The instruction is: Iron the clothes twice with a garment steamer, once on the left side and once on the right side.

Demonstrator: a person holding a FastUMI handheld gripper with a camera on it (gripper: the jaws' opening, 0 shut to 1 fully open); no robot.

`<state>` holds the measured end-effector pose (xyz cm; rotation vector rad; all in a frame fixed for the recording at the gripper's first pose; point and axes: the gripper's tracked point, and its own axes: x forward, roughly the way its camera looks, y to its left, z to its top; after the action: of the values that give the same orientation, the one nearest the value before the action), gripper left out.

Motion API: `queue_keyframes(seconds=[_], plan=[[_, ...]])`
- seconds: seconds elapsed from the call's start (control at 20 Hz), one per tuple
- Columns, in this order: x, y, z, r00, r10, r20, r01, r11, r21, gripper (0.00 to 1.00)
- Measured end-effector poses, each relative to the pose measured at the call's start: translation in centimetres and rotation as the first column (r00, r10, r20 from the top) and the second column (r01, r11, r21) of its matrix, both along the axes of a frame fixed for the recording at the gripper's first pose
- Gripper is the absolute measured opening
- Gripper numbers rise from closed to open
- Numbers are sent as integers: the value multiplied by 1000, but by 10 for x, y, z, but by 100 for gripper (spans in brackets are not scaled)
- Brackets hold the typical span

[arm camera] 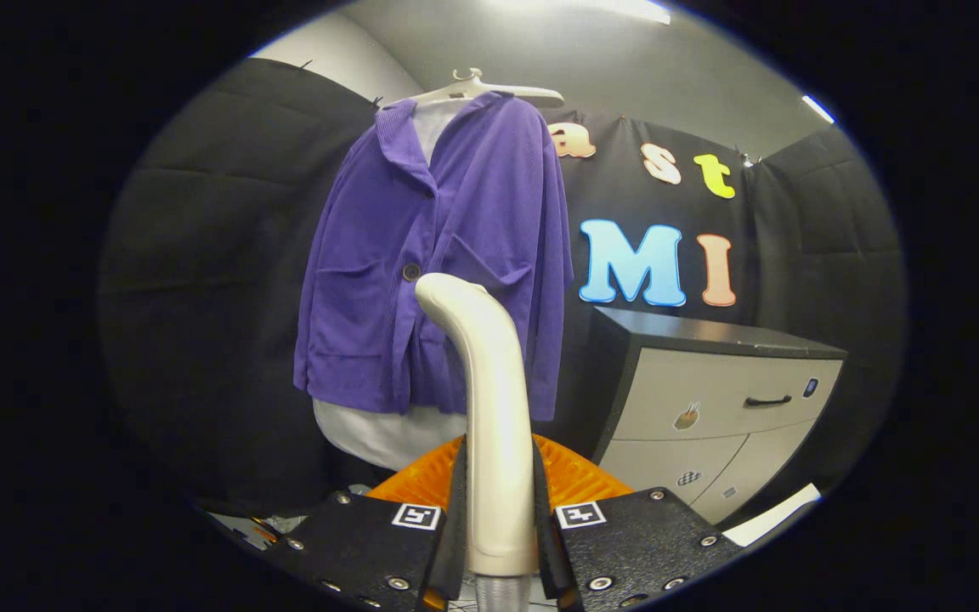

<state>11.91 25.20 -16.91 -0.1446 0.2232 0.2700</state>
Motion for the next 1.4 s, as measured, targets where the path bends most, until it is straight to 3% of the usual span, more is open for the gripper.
queue_keyframes(seconds=[0.45, 0.9, 1.15, 1.4], plan=[[36, 40, 133, 975, 43, 217, -58, 996, 65, 35], [77, 124, 237, 934, 99, 344, -158, 976, 148, 35], [96, 169, 267, 912, 134, 387, -204, 968, 145, 35], [123, 205, 262, 922, 166, 350, -221, 968, 121, 35]])
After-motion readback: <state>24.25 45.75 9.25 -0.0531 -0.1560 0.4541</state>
